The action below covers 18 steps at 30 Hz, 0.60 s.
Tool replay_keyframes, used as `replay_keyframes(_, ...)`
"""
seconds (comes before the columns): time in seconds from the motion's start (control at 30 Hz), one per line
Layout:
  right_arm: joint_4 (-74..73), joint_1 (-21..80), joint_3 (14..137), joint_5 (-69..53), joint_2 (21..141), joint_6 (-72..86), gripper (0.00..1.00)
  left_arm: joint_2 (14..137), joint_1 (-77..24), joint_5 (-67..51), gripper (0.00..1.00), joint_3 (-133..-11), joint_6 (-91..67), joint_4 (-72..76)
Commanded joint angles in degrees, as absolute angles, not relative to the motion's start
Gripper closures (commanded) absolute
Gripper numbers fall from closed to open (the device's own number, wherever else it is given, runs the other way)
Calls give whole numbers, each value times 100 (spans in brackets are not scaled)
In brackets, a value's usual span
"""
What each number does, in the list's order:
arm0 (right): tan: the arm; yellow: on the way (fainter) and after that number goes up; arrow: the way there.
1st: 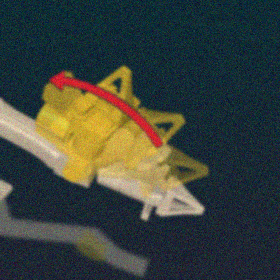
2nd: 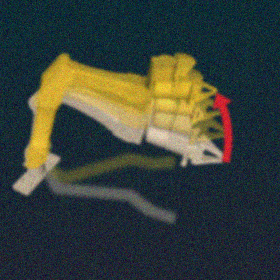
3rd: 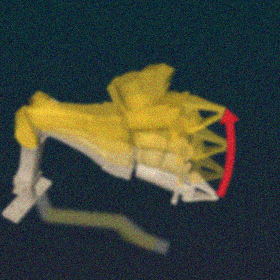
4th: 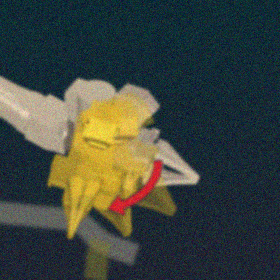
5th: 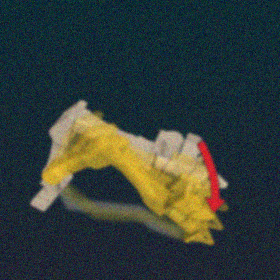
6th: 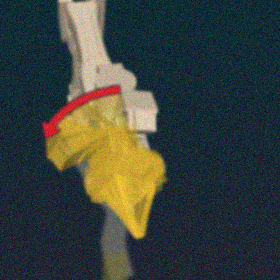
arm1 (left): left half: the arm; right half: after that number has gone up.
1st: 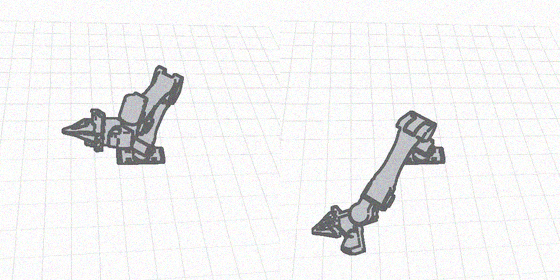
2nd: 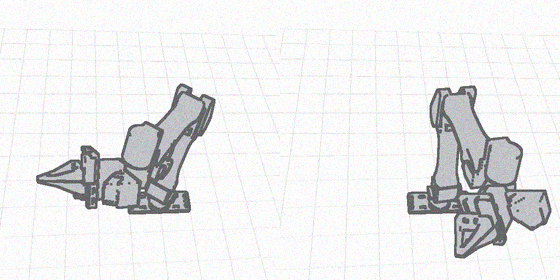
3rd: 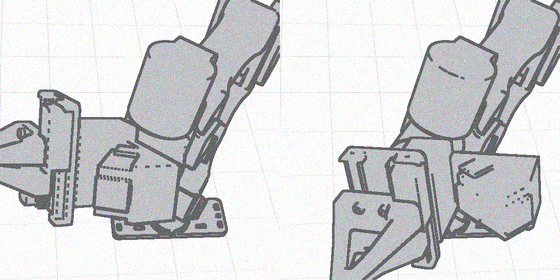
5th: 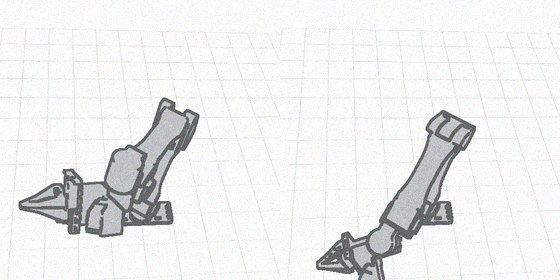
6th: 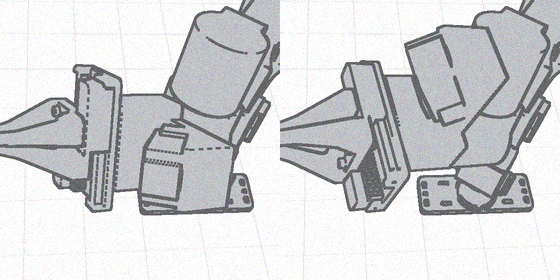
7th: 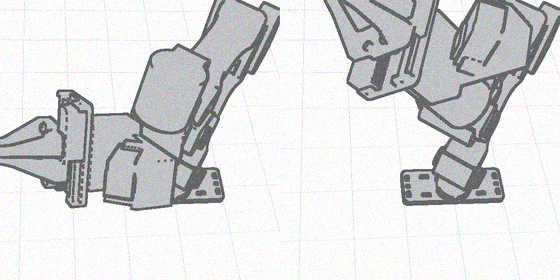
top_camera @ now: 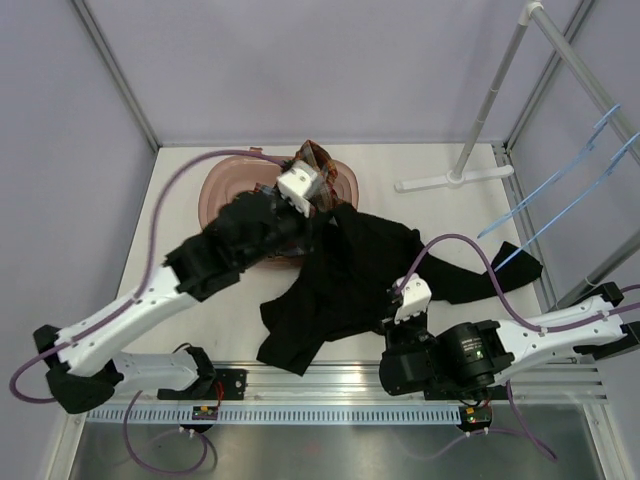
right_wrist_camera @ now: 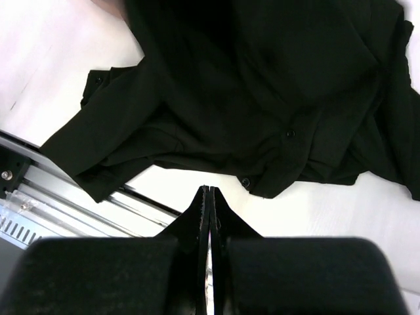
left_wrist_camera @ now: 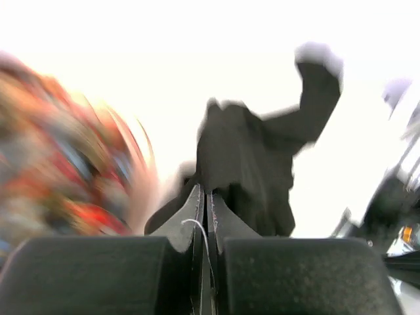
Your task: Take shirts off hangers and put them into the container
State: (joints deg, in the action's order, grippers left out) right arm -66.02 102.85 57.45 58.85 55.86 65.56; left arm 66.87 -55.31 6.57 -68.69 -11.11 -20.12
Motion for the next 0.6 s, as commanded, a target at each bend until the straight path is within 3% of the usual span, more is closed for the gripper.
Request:
replay_keyframes(0.0,-5899,10345,5538,5889,5634,6259,100,6153,-5511,1248,100,-8206,740,-2153)
replay_keyframes(0.23,-4774,10345,5309,5528,6064,5486,100,6723,-4668,977,100,-10255,2496,-1504)
replay_keyframes(0.37,-2562,10319,4993,4836,6336,3723,100,7548,-4307,484,100,-12010,2242,-2133)
replay_keyframes(0.43,-1788,10065,4773,4213,6494,3342,100,8109,-4307,370,100,-13224,2101,-2758)
replay_keyframes(0.47,-992,9872,4685,3114,6547,3053,100,8260,-4298,326,100,-13558,2014,-2942)
replay_keyframes(0.57,-109,9273,4631,1493,6977,2998,100,8429,-4298,238,100,-14045,1872,-3287)
